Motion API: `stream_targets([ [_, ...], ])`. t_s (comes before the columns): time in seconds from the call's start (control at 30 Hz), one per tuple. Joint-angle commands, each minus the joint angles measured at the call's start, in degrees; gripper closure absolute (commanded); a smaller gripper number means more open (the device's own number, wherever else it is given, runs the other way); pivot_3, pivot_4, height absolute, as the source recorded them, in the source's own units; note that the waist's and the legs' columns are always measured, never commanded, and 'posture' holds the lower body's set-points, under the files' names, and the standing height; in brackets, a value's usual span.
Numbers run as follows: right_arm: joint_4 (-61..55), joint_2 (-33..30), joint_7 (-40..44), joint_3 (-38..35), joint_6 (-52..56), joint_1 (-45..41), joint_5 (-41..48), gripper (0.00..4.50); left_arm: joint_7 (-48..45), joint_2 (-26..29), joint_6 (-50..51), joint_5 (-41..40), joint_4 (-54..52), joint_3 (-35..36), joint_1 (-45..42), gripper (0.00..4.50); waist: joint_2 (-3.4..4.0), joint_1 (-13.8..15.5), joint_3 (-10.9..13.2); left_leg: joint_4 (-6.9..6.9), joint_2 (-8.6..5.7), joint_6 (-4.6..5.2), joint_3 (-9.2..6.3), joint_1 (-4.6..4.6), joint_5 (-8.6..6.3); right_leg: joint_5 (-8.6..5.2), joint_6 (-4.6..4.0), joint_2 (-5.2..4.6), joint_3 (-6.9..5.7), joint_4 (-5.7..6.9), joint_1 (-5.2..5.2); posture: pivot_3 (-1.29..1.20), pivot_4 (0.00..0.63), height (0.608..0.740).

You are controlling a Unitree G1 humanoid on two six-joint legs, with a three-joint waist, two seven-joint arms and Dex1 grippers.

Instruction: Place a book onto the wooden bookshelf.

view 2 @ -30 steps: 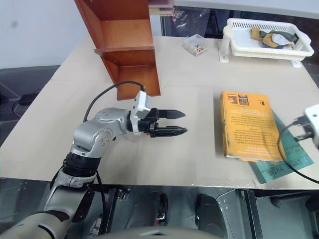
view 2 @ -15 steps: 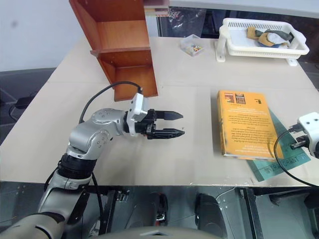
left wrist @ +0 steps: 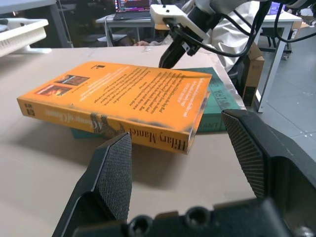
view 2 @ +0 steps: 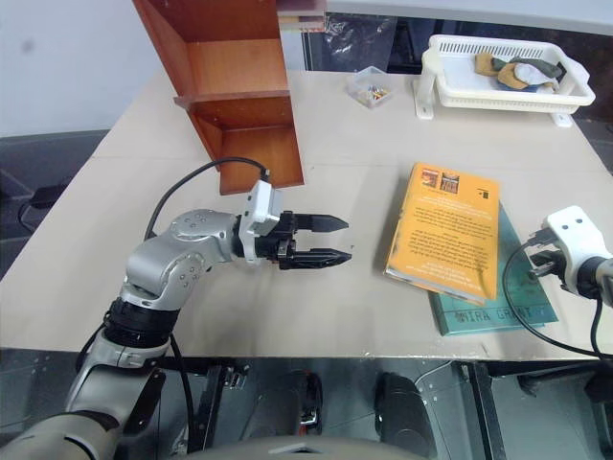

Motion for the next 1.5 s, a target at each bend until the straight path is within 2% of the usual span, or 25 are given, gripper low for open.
stream_targets([
  [0.03, -5.32, -1.78, -0.33, -7.89, -2.07, 3.28, -1.76, 4.50, 0.58, 0.27, 0.43, -0.59, 1.37, 1.32, -1.23, 1.16, 0.00, -0.10, 0.00, 0.00, 0.01, -0.02, 0.00, 0.01, 0.01, 0.00, 0.00, 0.01, 0.00, 0.00, 0.00, 0.00, 0.150, 0.740],
  [0.1, -16.11, 1.94, 2.27, -19.65, 0.96, 8.98, 1.74, 3.93, 0.93, -0.69, 3.76, -2.01, 5.50, 1.87, -3.35, 1.09, 0.05, 0.19, 0.02, 0.00, 0.00, -0.02, 0.01, 0.01, 0.01, -0.01, 0.02, 0.00, 0.01, 0.00, 0.00, 0.00, 0.150, 0.740],
  [0.17, -25.76, 5.64, 6.56, -28.27, 1.20, 14.08, 6.56, 3.26, 1.47, -1.67, 7.25, -2.97, 9.86, 2.19, -5.85, 1.09, 0.04, 0.80, 0.01, -0.04, 0.00, 0.06, -0.16, -0.05, -0.04, -0.02, 0.03, 0.01, -0.16, 0.01, 0.00, 0.00, 0.150, 0.740],
  [0.3, -41.39, 13.97, 11.16, -42.97, 6.09, 18.76, 26.45, 1.40, 1.90, -3.96, 12.82, -3.56, 19.51, 2.76, -11.83, 1.09, -0.02, 0.92, 0.00, -0.03, 0.08, 0.10, -0.21, -0.03, -0.06, -0.03, 0.04, 0.10, -0.15, -0.04, 0.05, 0.00, 0.150, 0.740],
  [0.37, -47.15, 17.21, 9.37, -47.42, 6.63, 21.83, 34.27, 0.38, 1.86, -5.27, 14.71, -2.93, 24.94, 2.40, -15.16, 1.09, -0.03, 1.05, 0.00, 0.00, 0.08, 0.11, -0.29, -0.02, -0.08, -0.03, 0.04, 0.11, -0.18, -0.05, 0.11, 0.00, 0.150, 0.740],
  [0.4, -49.15, 18.85, 6.77, -48.45, 6.17, 22.68, 36.88, 0.06, 1.59, -5.99, 15.26, -2.76, 27.34, 2.28, -16.64, 1.09, -0.05, 1.15, 0.00, 0.01, 0.07, 0.13, -0.31, -0.03, -0.08, -0.03, 0.04, 0.12, -0.17, -0.08, 0.14, 0.00, 0.150, 0.740],
  [0.47, -51.35, 22.52, 2.25, -48.81, 1.97, 24.04, 44.22, 0.06, 1.63, -7.67, 16.36, -2.87, 31.60, 2.71, -19.27, 1.09, -0.07, 1.02, 0.00, 0.01, 0.04, 0.14, -0.33, -0.02, -0.09, -0.11, -0.10, 0.11, -0.15, -0.12, 0.16, 0.00, 0.150, 0.740],
  [0.57, -52.30, 22.77, -1.05, -46.82, -1.73, 29.46, 49.72, 0.06, 1.42, -10.68, 18.10, -2.51, 38.34, 2.89, -23.24, 1.09, -0.07, 1.23, 0.01, 0.03, 0.01, 0.15, -0.31, -0.04, -0.10, -0.14, -0.15, 0.10, -0.09, -0.14, 0.17, 0.00, 0.150, 0.740],
  [0.73, -52.31, 19.90, -2.58, -42.82, -7.53, 35.42, 50.07, 0.06, 1.73, -15.49, 19.28, -0.47, 50.96, 3.25, -29.49, 1.09, -0.13, 1.13, 0.04, 0.02, -0.02, 0.15, -0.35, -0.06, -0.10, -0.13, -0.16, 0.12, -0.10, -0.15, 0.17, 0.00, 0.150, 0.740],
  [1.03, -49.73, 10.77, 1.10, -48.55, -8.33, 41.40, 50.40, 0.06, 5.16, -23.16, 19.40, 1.68, 69.91, 8.55, -38.62, 1.09, -0.28, 1.15, 0.13, 0.02, -0.02, 0.17, -0.37, -0.13, -0.11, -0.16, -0.20, 0.12, -0.11, -0.16, 0.12, 0.00, 0.150, 0.740],
  [1.17, -49.80, 8.52, -0.05, -49.17, -8.57, 41.64, 51.63, 0.06, 7.49, -25.70, 18.58, 2.28, 75.12, 12.32, -40.25, 1.09, -0.34, 1.21, 0.16, 0.02, -0.03, 0.19, -0.38, -0.14, -0.12, -0.16, -0.20, 0.11, -0.13, -0.22, 0.13, 0.00, 0.150, 0.740],
  [1.5, -51.04, 8.46, -3.76, -47.78, -9.80, 41.52, 51.99, 0.06, 12.34, -30.85, 16.21, 3.38, 81.12, 19.00, -41.90, 1.09, -0.38, 1.23, 0.19, -0.03, -0.05, 0.21, -0.37, -0.16, -0.14, -0.15, -0.19, 0.08, -0.14, -0.24, 0.11, 0.00, 0.150, 0.740],
])
